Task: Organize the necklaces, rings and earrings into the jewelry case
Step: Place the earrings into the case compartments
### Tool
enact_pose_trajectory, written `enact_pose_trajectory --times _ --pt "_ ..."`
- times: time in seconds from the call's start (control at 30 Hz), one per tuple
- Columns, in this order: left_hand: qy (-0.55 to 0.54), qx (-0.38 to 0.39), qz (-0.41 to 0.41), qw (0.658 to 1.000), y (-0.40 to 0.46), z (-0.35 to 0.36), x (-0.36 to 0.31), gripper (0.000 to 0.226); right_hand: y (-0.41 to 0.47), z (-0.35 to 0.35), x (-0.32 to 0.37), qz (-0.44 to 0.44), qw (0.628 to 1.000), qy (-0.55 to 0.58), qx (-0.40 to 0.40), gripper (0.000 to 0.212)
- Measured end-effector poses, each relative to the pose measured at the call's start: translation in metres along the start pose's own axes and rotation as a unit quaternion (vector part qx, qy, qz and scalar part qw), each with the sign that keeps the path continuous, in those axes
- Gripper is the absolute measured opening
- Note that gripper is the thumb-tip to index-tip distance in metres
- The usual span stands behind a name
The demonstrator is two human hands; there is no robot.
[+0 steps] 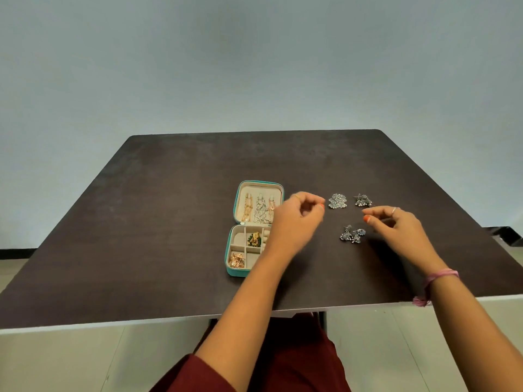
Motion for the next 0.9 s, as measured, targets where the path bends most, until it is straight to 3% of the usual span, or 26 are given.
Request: enact_pose_trajectory --times 0.17,0.37,0.57,0.9 --pt "0.063 0.056 -0.009 0.996 -0.013 0.046 0.029 0.027 -0.011 0.004 -0.020 0.011 1.000 0.019 -0.004 0.013" --pt "0.197 0.105 0.130 0.966 -0.030 0.069 0.036 0.037 -0.013 0.008 -0.016 -0.043 0.999 -0.019 0.002 0.016" --pt "0.290 0.148 0.170 0.930 -0.033 0.077 0.038 0.046 -0.016 0.011 -0.014 -0.073 0.997 -0.037 0.009 0.014" --pt "0.275 0.145 0.162 0.937 -0.031 0.075 0.038 0.042 -0.016 -0.001 -0.016 0.028 0.999 0.022 -0.020 0.006"
Point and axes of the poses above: each hand's wrist, its own y-axis towards the middle knuckle, its own z-axis out of the palm, x = y × z, the point moved 5 cm from there along y, towards the middle knuckle, and after that the axes turned 15 degrees about -x, right-handed, at the moved point
